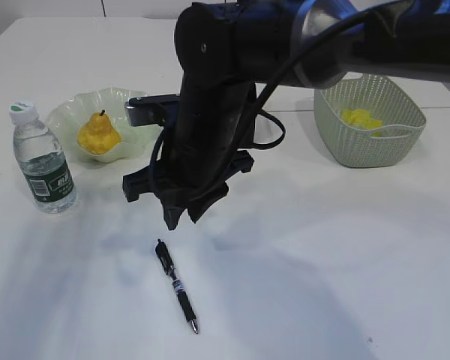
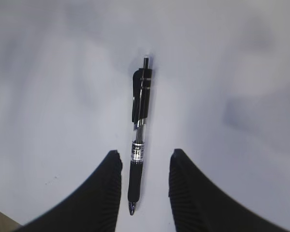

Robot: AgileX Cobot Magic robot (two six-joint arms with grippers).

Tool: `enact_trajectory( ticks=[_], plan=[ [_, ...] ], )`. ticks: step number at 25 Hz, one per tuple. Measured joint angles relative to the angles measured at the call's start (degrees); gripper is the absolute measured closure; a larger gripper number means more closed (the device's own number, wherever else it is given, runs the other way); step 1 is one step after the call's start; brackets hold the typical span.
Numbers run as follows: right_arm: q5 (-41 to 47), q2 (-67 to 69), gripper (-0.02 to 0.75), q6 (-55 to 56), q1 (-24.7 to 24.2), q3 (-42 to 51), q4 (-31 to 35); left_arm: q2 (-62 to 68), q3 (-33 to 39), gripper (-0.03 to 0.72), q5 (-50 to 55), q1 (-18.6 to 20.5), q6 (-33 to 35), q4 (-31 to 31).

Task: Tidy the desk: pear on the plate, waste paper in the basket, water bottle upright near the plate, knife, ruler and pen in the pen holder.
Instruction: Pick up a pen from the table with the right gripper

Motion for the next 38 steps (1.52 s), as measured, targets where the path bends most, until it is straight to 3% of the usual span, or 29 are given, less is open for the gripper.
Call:
enact_trajectory(
  ticks=[16, 24, 38],
  plan=[
    [1.0, 5.3, 0.482, 4.6, 0.1, 0.0, 1.0, -2.1, 0.0, 0.347, 0.7, 0.0, 0.0, -0.4],
    [-0.3, 5.3, 0.412, 4.7, 0.1, 0.0, 2.4, -2.4, 0.0, 0.347, 0.8, 0.0, 0.0, -0.5],
    [-4.5, 6.5, 0.409, 1.7, 0.1, 0.0, 2.4, -2.8, 0.0, 0.347, 1.6, 0.0, 0.0, -0.6]
  ],
)
